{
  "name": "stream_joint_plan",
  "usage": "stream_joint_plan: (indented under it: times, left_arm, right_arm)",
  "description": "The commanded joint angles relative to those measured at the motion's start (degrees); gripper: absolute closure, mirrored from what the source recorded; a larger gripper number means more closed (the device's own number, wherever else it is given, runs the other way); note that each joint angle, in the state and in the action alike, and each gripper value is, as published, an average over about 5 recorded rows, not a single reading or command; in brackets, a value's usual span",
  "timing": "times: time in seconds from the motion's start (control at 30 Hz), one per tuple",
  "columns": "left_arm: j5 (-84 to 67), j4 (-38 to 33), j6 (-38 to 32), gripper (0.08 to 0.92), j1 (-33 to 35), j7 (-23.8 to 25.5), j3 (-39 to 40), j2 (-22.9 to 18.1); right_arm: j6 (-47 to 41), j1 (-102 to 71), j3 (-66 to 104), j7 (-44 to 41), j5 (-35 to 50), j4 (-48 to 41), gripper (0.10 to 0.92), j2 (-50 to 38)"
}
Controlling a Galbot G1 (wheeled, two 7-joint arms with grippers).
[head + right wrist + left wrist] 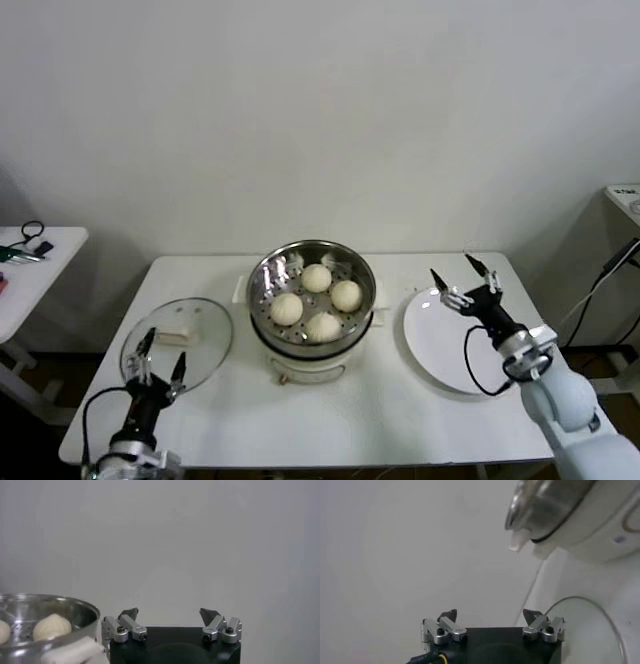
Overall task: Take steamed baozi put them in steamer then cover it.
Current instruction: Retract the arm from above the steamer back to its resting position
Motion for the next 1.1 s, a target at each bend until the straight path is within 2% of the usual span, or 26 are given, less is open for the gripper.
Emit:
stream_joint_plan:
  times: [0.03,0.23,0.6,1.1]
  left_arm:
    - [26.89,10.64,-0.83,0.177,-6.8,-0.36,1.82,0.95]
    - [31.17,18.53,-1.23,0.177,-11.5,0.17,1.02,1.45]
    - [30.3,29.04,-1.6,0.177,-20.84,-4.02,0.44,2.89]
    - [27.28,35.87,-2.3,0.177,-26.96,-5.46,0.33,2.99]
  right_arm:
    - [-0.27,-9.85,7.29,0.12,-3.11,1.63,0.203,5.23]
    - [-0.11,-10.45,7.4,0.11,-4.46,1.41,0.203,5.73]
    - [0.01,-10.7,7.89,-0.18,-5.86,-0.05,0.203,6.1]
    - [0.43,-9.94,7.76,-0.6,-7.25,-1.61,0.203,6.61]
